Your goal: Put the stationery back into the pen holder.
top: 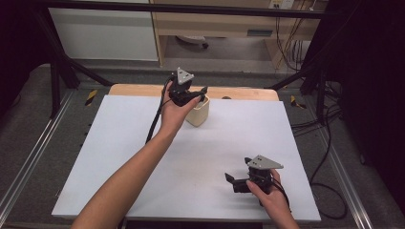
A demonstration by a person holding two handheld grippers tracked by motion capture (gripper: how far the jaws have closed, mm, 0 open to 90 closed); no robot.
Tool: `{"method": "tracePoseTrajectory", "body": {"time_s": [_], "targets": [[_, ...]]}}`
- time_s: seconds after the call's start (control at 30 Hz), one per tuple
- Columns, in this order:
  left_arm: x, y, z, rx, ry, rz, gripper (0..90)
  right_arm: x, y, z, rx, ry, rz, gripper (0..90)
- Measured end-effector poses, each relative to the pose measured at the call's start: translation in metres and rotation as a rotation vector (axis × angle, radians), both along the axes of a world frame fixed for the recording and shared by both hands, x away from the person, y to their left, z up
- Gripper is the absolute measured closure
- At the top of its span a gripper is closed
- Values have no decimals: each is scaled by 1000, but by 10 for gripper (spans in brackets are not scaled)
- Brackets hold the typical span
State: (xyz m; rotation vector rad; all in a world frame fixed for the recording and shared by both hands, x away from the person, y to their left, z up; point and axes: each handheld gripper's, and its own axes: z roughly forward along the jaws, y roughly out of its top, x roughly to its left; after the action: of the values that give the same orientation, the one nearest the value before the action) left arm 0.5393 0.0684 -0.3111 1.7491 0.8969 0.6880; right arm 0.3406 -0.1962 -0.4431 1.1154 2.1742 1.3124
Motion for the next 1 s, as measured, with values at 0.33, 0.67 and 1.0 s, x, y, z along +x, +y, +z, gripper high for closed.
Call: {"method": "tracePoseTrajectory", "body": {"time_s": [0.33,0.67,1.0], "targets": [[-6,3,2,-34,64,6,120,0,0,0,-1,-2,3,31],[-17,6,8,-21,57,2,92,0,0,0,-4,0,7,31],[-34,21,10,-49,68,-21,91,0,2,0,-8,-1,8,31]]}}
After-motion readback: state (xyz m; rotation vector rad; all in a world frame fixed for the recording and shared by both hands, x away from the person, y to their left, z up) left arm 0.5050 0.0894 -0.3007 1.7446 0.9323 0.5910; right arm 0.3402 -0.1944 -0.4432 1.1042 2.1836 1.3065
